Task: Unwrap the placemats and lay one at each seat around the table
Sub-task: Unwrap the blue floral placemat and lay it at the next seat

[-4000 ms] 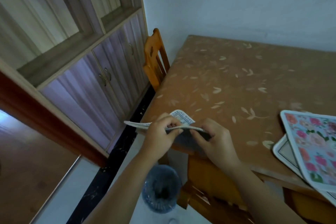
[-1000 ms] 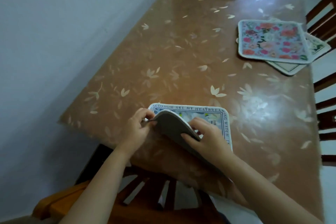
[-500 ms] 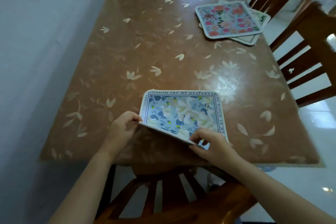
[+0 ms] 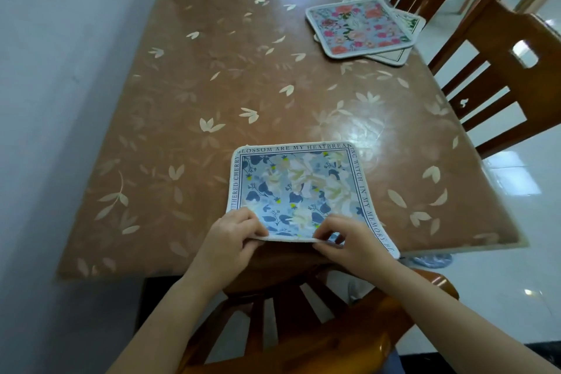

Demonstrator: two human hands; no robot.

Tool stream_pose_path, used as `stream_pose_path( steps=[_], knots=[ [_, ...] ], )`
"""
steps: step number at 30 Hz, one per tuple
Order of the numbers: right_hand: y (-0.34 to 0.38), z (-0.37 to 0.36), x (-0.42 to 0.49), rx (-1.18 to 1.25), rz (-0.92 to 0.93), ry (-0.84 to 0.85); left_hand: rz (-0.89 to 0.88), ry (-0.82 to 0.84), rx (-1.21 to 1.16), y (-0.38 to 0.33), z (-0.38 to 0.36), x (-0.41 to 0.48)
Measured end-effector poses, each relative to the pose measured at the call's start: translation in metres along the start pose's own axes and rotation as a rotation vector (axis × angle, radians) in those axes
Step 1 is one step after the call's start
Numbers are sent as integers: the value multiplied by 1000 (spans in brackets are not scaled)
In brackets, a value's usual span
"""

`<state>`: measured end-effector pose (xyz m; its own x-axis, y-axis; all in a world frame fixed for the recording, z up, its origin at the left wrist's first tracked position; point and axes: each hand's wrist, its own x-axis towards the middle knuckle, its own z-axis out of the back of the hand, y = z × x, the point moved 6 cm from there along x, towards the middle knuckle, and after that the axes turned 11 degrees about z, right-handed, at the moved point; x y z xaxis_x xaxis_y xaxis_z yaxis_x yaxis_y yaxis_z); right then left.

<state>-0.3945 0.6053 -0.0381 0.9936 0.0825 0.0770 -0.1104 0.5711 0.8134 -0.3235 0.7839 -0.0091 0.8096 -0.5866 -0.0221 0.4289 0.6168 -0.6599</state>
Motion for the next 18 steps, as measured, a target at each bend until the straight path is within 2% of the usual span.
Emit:
stream_pose_path(
  steps=[5, 10, 13, 18],
  knots=[
    [-17, 2, -8, -131, -81, 165, 131, 52, -59, 29, -13, -8],
    [-17, -5, -1, -203, -75, 293, 210, 117, -76, 44, -25, -11],
    [-14, 3, 10, -212, -81, 268, 229, 80, -104, 45, -24, -12],
    [5, 30, 41, -268, -14, 165, 217, -72, -125, 33, 6, 10]
  ],
)
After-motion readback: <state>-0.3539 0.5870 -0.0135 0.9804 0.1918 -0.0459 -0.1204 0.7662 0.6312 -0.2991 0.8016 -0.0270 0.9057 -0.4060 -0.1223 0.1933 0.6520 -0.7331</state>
